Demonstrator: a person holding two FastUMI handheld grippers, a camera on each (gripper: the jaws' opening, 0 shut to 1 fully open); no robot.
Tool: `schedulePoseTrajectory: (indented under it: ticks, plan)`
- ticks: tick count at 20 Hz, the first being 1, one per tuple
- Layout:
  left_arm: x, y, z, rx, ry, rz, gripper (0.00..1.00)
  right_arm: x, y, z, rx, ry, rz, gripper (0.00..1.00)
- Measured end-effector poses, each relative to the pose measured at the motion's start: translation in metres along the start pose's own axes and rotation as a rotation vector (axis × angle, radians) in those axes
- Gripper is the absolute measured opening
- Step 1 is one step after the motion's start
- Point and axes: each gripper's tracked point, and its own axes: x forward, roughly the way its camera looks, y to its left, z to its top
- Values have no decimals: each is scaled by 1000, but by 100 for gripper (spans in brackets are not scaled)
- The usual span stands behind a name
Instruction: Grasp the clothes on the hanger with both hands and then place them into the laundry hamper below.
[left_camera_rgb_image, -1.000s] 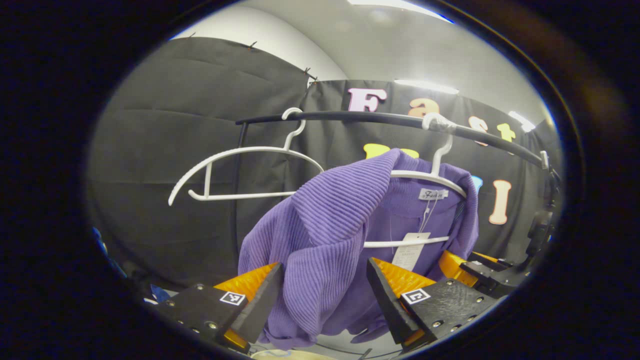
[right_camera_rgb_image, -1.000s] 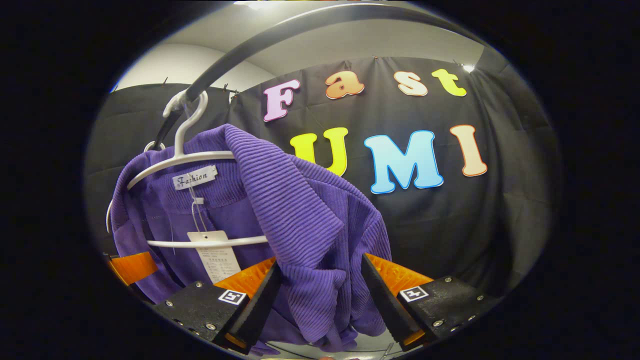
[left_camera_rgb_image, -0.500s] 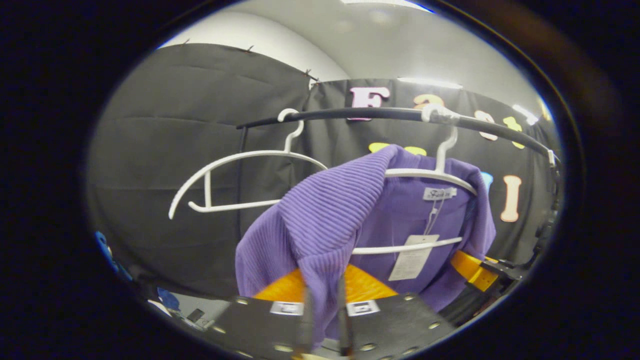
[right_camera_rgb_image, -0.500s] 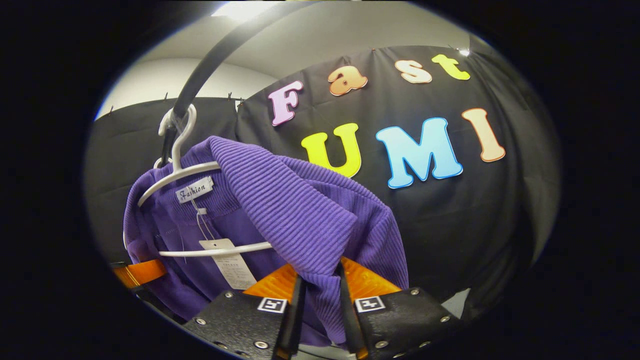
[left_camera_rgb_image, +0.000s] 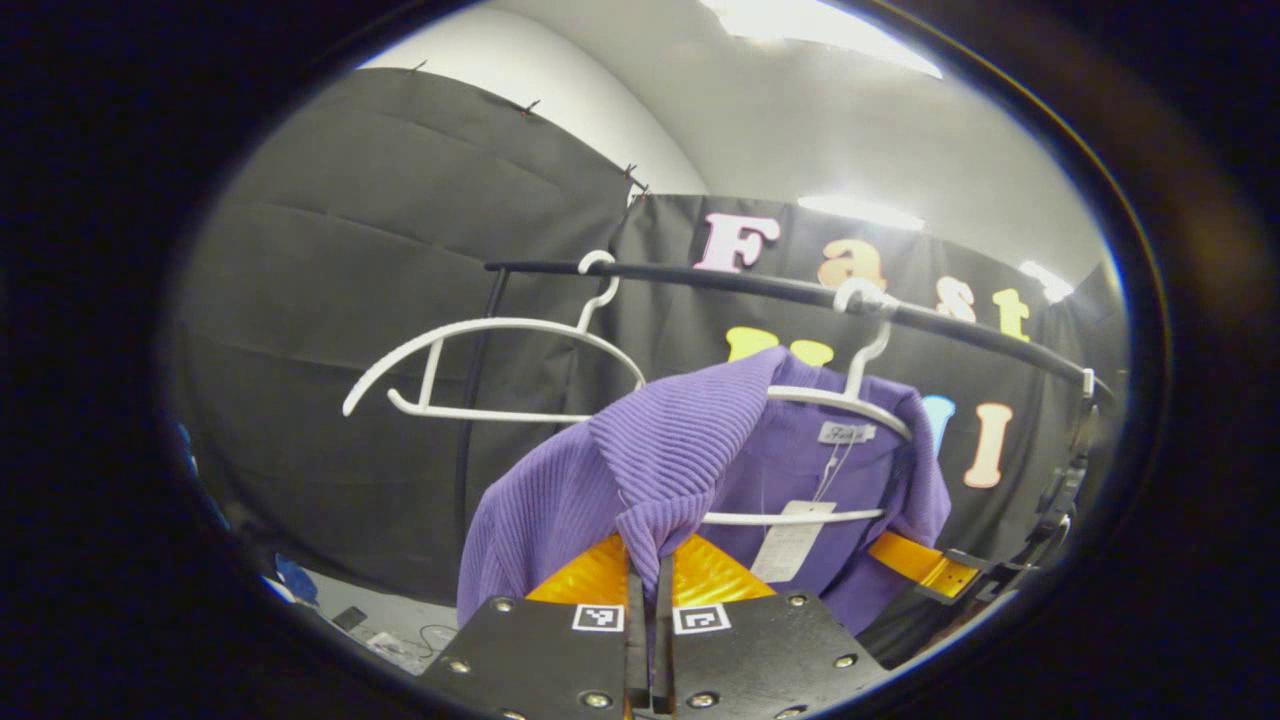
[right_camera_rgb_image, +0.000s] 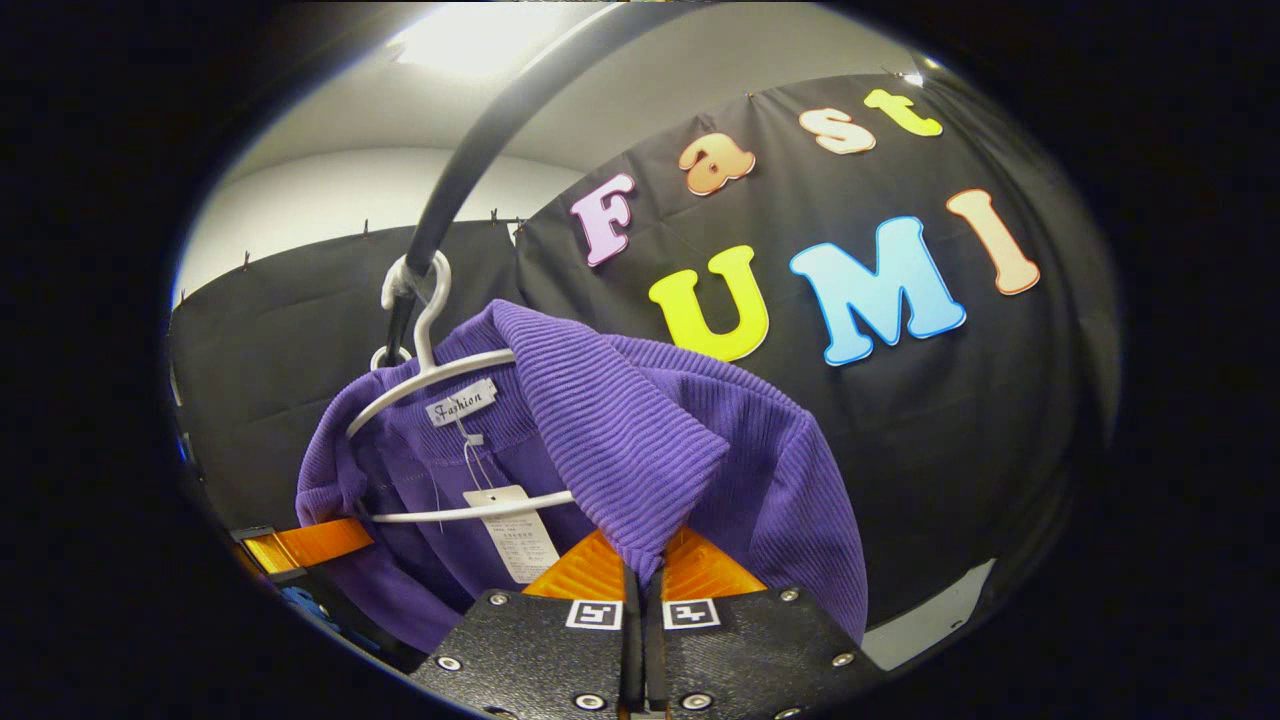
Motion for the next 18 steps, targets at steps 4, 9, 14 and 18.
schedulePoseTrajectory:
  ticks: [4,9,14,18]
  plan:
    - [-5,8,21,-8,-17,-69,6,-12,-1,12,-43,-36,-64,0]
    - [-8,26,49,0,-47,-117,5,-22,-8,29,-79,-78,-151,1]
    - [4,36,70,-56,-59,-159,0,-33,-4,43,-115,-115,-216,1]
    - [6,50,100,-89,-104,-182,1,-39,5,56,-137,-151,-247,0]
